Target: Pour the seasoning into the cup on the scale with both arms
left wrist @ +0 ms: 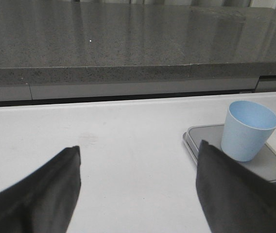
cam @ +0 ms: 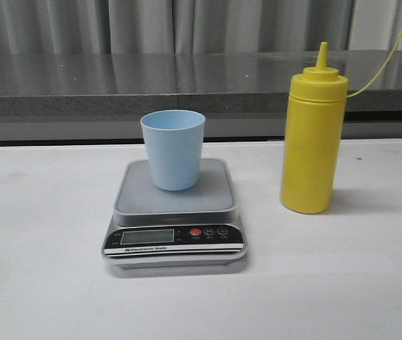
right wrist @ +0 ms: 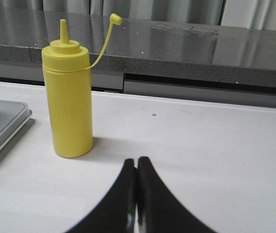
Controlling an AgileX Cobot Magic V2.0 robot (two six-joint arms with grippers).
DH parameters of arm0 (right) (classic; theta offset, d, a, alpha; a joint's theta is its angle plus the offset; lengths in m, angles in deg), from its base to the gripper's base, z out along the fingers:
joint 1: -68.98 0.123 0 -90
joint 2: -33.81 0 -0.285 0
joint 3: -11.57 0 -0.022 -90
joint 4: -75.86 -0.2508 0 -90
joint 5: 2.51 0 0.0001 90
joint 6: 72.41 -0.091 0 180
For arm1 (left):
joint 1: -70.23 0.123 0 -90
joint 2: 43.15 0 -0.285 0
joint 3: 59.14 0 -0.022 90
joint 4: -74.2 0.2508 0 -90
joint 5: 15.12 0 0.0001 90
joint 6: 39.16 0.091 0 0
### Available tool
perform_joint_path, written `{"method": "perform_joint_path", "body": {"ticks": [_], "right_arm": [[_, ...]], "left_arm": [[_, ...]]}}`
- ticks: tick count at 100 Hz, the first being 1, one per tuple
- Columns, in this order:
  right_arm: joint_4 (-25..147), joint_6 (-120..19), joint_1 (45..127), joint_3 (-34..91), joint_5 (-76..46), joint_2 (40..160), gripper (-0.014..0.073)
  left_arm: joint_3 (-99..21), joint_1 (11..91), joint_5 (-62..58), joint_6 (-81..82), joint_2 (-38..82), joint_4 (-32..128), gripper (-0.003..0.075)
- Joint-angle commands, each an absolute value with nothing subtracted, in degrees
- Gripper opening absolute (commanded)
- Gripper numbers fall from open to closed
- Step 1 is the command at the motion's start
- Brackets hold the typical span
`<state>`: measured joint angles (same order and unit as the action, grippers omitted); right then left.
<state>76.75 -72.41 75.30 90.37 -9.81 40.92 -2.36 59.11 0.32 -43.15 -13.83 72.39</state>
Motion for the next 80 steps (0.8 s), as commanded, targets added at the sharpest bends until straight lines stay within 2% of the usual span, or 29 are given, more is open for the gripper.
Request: {"method": "perform_joint_path", "body": {"ticks": [1, 32, 68, 80], "right_arm": [[77.4, -72.4, 75.1, 89.1, -4.7, 39.9, -0.0067], [77.4, -72.4, 75.1, 89.1, -4.7, 39.9, -0.0067], [77.4, -72.4, 75.1, 89.1, -4.7, 39.9, -0.0067], [77.4, -72.4, 75.1, 89.1, -0.8, 39.9, -0.0067]], "left_arm": [[-3.1, 59.2, -2.7, -43.5, -15.0, 72.1, 0.0395], [-2.5, 59.2, -2.7, -43.5, -15.9, 72.1, -0.0022], [-2.5, 59.2, -2.6, -43.5, -15.9, 72.1, -0.0020], [-2.5, 59.2, -2.5, -43.5, -15.9, 72.1, -0.0020]]}}
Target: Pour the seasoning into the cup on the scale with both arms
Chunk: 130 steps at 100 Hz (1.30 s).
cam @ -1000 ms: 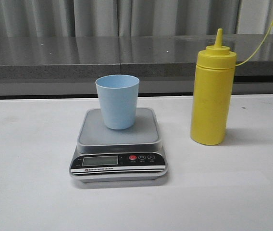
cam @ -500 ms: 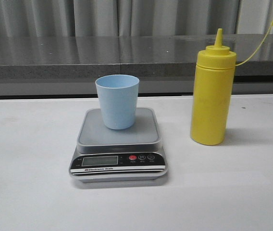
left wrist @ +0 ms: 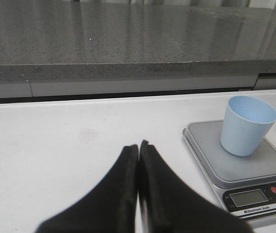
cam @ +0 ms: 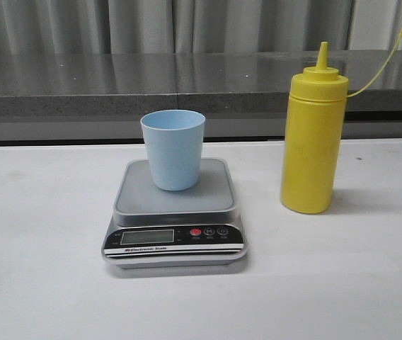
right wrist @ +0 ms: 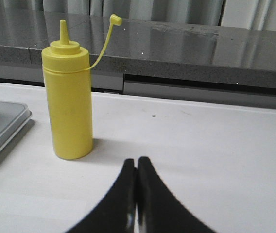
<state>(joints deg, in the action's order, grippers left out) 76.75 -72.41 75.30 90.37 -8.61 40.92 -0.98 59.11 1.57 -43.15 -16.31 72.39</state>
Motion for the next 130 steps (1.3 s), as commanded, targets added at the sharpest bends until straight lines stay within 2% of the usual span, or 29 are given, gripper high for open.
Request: {"method": "perform_joint_path", "body": {"ticks": [1, 19, 48, 68, 104, 130], "right_arm": [[77.4, -72.4, 75.1, 89.1, -0.1, 39.9, -0.0067], [77.4, -72.4, 75.1, 88.5, 10.5, 40.0, -0.0067], [74.5, -72.4, 75.1, 75.3, -5.9, 49.9, -0.0067], [73.2, -72.4, 75.1, 65.1, -8.1, 60.8, -0.0067], [73.2, -72.4, 75.5, 61.6, 3.8, 78.9, -0.0067], [73.2, -72.4, 79.0, 61.7, 4.7, 85.3, -0.0065]], "left_arm": [[-2.5, 59.2, -2.5, -43.5, -15.9, 72.1, -0.0020], [-2.5, 59.2, -2.5, -43.5, -15.9, 72.1, -0.0020], [-2.5, 59.2, -2.5, -43.5, -15.9, 72.1, -0.0020], [-2.5, 59.2, -2.5, -43.5, -15.9, 72.1, -0.0020], [-2.5, 59.2, -2.5, -43.5, -15.9, 72.1, -0.0020], [-2.5, 59.2, -2.5, -43.5, -15.9, 72.1, -0.0020]]}}
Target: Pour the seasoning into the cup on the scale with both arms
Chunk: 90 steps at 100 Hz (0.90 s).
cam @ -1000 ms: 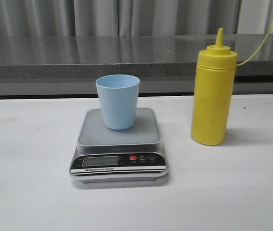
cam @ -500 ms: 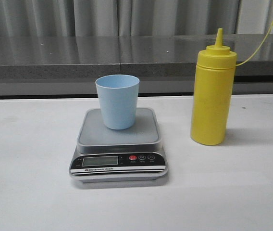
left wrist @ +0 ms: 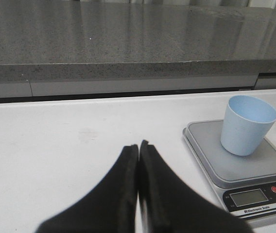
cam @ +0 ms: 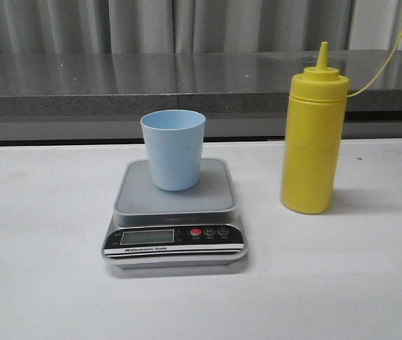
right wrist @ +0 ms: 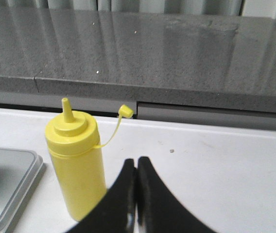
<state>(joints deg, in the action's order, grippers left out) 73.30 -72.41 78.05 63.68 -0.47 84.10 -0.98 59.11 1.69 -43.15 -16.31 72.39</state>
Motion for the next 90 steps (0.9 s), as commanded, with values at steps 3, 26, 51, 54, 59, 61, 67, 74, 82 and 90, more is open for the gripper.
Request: {"method": "perform_joint_path", "body": {"ticks": [3, 26, 51, 54, 59, 61, 67, 74, 82, 90], "right_arm": [[73.2, -72.4, 79.5, 61.8, 4.7, 85.7, -0.0065], [73.3, -72.4, 81.8, 64.2, 5.6, 87.2, 0.0030], [73.3, -72.4, 81.8, 69.6, 14.4, 87.2, 0.0646], [73.3, -72.4, 81.8, 70.5, 15.8, 87.2, 0.0666], [73.3, -72.4, 81.8, 71.4, 17.9, 87.2, 0.0641], [73.3, -72.4, 81.8, 71.7, 18.3, 87.2, 0.0640], [73.7, -72.4, 81.8, 72.6, 20.0, 87.2, 0.0640], [74.7, -72.4, 81.8, 73.3, 22.2, 87.6, 0.0640], [76.2, -72.4, 81.8, 73.6, 25.0, 89.0, 0.0640], [77.3, -72.4, 81.8, 73.6, 27.3, 91.4, 0.0640]], "left_arm": [[-2.5, 59.2, -2.5, -43.5, -15.9, 72.1, -0.0020], [-2.5, 59.2, -2.5, -43.5, -15.9, 72.1, -0.0020], [-2.5, 59.2, -2.5, -43.5, -15.9, 72.1, -0.0020], [-2.5, 59.2, -2.5, -43.5, -15.9, 72.1, -0.0020], [-2.5, 59.2, -2.5, -43.5, -15.9, 72.1, -0.0020], [-2.5, 59.2, -2.5, -43.5, -15.9, 72.1, -0.0020], [-2.5, 59.2, -2.5, -43.5, -15.9, 72.1, -0.0020], [-2.5, 59.2, -2.5, -43.5, -15.9, 72.1, -0.0020], [-2.5, 59.2, -2.5, -43.5, -15.9, 72.1, -0.0020], [-2.5, 59.2, -2.5, -43.5, -15.9, 72.1, -0.0020]]}}
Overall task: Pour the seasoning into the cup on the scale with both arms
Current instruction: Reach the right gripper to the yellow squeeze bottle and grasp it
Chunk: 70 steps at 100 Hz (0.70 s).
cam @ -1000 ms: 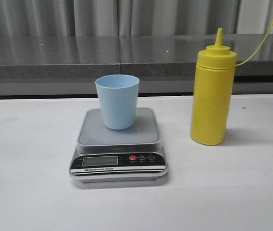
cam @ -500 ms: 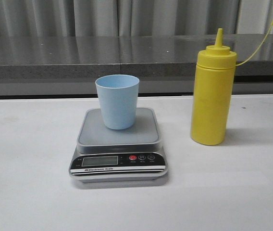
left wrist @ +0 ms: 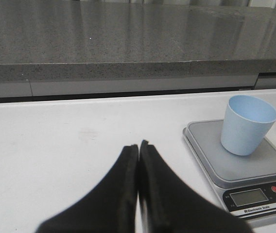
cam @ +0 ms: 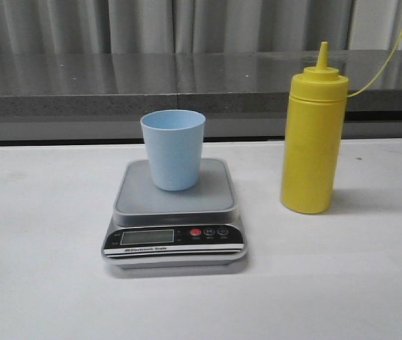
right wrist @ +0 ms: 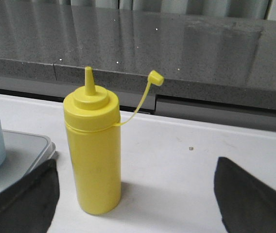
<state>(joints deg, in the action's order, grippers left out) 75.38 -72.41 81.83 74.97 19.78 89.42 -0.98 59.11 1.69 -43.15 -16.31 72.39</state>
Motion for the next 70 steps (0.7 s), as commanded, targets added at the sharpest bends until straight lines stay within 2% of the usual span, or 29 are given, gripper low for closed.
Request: {"method": "perform_joint_path", "body": {"ticks": [1, 23, 50, 70], "right_arm": [[77.4, -72.4, 81.8, 73.6, 28.0, 91.9, 0.0640], [82.5, -77.0, 81.8, 73.6, 38.0, 102.7, 0.0640], [85.2, -77.3, 81.8, 73.5, 56.4, 119.6, 0.0640], [86.3, -77.3, 81.8, 71.2, 65.7, 130.4, 0.0640]], "left_arm": [[-2.5, 59.2, -2.5, -43.5, -15.9, 72.1, -0.0020], [-2.5, 59.2, -2.5, -43.5, -15.9, 72.1, -0.0020], [-2.5, 59.2, -2.5, -43.5, -15.9, 72.1, -0.0020], [-2.5, 59.2, -2.5, -43.5, -15.9, 72.1, -0.0020]]}}
